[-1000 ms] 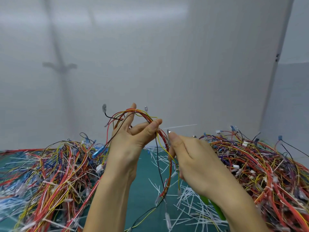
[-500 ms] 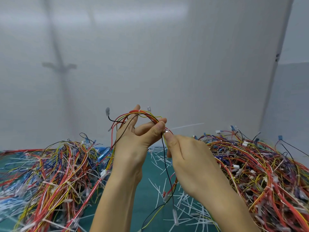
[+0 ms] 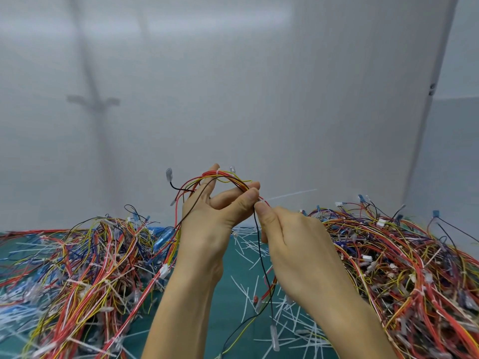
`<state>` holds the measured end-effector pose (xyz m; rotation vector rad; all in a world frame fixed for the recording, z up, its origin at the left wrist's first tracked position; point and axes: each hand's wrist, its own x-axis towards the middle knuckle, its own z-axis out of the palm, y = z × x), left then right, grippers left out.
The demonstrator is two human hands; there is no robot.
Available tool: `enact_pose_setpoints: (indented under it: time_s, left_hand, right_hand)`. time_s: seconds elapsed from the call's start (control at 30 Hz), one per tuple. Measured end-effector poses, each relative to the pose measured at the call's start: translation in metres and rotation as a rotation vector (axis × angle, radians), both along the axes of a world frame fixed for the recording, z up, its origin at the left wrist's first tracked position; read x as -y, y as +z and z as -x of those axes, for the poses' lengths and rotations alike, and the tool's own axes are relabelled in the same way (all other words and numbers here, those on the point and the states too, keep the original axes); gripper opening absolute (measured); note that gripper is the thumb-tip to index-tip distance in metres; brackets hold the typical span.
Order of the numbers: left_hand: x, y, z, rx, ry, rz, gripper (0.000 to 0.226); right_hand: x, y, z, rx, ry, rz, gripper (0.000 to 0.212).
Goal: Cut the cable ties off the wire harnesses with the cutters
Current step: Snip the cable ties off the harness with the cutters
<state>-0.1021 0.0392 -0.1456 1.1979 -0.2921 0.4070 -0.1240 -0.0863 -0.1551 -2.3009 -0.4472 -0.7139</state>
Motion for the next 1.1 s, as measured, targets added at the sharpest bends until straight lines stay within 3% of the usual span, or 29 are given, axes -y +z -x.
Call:
enact_pose_setpoints:
  time_s: [0.33, 0.47, 0.5, 0.6, 0.7, 0.8, 0.93, 1.1]
  left_hand:
    - [0.002, -0.002, -0.002, -0.013, 0.02, -0.04, 0.087]
    - [0.002, 0.0, 0.004, -0.057, 0.025, -0.099, 0.027]
    - [0.002, 0.001, 0.005, -0.059, 0.021, -0.122, 0.026]
    - [0.001, 0.001, 0.006, -0.073, 0.024, -0.13, 0.029]
    - [-0.004, 0.0, 0.002, -0.096, -0.003, -0.113, 0.078]
    - [-0.007, 0.003, 0.005, -0.147, 0.019, -0.169, 0.074]
    - [-0.013, 0.004, 0.006, -0.143, 0.016, -0.268, 0.039]
    - [-0.019, 0.001, 0.003, -0.098, -0.007, -0.29, 0.022]
  right_hand:
    - [0.001, 0.003, 0.001, -0.05, 0.043, -0.066, 0.061]
    - [0.002, 0.004, 0.002, -0.06, 0.049, -0.075, 0.066]
    - [0.002, 0.005, 0.002, -0.063, 0.048, -0.073, 0.067]
    - [0.002, 0.004, 0.002, -0.069, 0.047, -0.077, 0.066]
    - [0.004, 0.004, 0.001, -0.054, 0.041, -0.166, 0.066]
    - [0.009, 0.006, -0.002, -0.051, 0.021, -0.356, 0.067]
    - [0.023, 0.006, -0.007, -0.108, -0.042, -0.372, 0.048]
    - [0.032, 0.0, -0.015, -0.346, 0.082, -0.284, 0.02]
